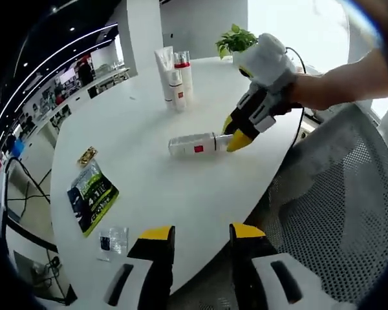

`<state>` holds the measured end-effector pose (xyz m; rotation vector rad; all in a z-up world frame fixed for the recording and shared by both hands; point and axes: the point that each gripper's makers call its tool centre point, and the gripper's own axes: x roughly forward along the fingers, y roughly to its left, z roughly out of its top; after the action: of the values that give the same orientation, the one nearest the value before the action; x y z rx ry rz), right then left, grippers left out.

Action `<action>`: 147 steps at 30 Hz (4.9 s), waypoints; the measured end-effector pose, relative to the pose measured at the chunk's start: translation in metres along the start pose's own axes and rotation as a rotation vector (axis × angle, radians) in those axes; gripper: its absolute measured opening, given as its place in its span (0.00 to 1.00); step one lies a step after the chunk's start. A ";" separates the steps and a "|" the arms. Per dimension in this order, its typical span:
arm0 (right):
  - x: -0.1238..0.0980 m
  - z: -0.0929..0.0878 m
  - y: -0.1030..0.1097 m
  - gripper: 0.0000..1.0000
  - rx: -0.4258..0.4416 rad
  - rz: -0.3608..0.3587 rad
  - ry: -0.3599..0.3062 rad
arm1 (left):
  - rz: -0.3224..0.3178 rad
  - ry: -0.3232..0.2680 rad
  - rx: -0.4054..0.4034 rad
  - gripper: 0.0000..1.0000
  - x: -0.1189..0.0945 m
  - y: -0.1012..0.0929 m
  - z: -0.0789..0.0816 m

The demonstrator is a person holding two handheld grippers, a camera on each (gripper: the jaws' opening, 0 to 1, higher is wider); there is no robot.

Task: Arrange the skincare products in the storage area until every visible bottle or jar stands upright without overlapping.

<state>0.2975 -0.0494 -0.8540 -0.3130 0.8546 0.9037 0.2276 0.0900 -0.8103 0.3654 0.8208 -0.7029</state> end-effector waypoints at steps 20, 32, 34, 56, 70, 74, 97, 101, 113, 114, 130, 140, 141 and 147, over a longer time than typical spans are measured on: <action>-0.031 0.007 0.080 0.16 -0.272 0.161 0.050 | 0.123 -0.068 0.157 0.78 0.002 0.013 0.018; -0.032 0.018 0.107 0.16 -0.541 0.225 0.105 | 0.074 -0.060 0.316 0.66 0.006 -0.002 0.022; -0.032 0.021 0.110 0.16 -0.564 0.240 0.103 | 0.059 -0.046 0.353 0.60 0.006 -0.006 0.019; -0.045 0.071 0.131 0.16 -0.938 0.276 0.065 | 0.005 -0.012 0.435 0.26 0.005 -0.013 0.013; -0.048 0.080 0.129 0.18 -1.007 0.323 0.009 | -0.041 -0.049 0.355 0.23 0.001 -0.017 0.019; -0.046 0.092 0.128 0.31 -0.861 0.317 -0.082 | -0.030 -0.078 0.228 0.23 -0.002 -0.010 0.022; -0.050 0.121 0.139 0.22 0.352 0.578 -0.473 | -0.195 -0.234 -0.140 0.23 -0.019 -0.018 0.053; -0.049 0.117 0.140 0.20 0.412 0.586 -0.447 | -0.212 -0.229 -0.158 0.23 -0.018 -0.021 0.052; -0.051 0.105 0.133 0.16 0.063 0.386 -0.324 | -0.174 -0.201 -0.063 0.26 -0.010 -0.024 0.048; -0.053 0.115 0.130 0.16 0.051 0.379 -0.372 | -0.194 -0.210 -0.087 0.26 -0.011 -0.026 0.050; -0.067 0.126 0.154 0.22 -0.024 0.598 -0.454 | -0.377 -0.279 -0.133 0.23 -0.032 -0.045 0.064; -0.066 0.122 0.140 0.19 0.000 0.485 -0.451 | -0.331 -0.290 -0.082 0.24 -0.027 -0.044 0.063; -0.067 0.124 0.135 0.20 0.021 0.468 -0.469 | -0.322 -0.283 -0.090 0.23 -0.026 -0.042 0.062; -0.075 0.127 0.085 0.20 0.086 0.327 -0.521 | -0.218 -0.267 -0.098 0.31 -0.020 -0.027 0.058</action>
<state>0.2706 0.0322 -0.7067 0.1442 0.4615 1.1802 0.2306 0.0473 -0.7588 0.0903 0.6432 -0.8891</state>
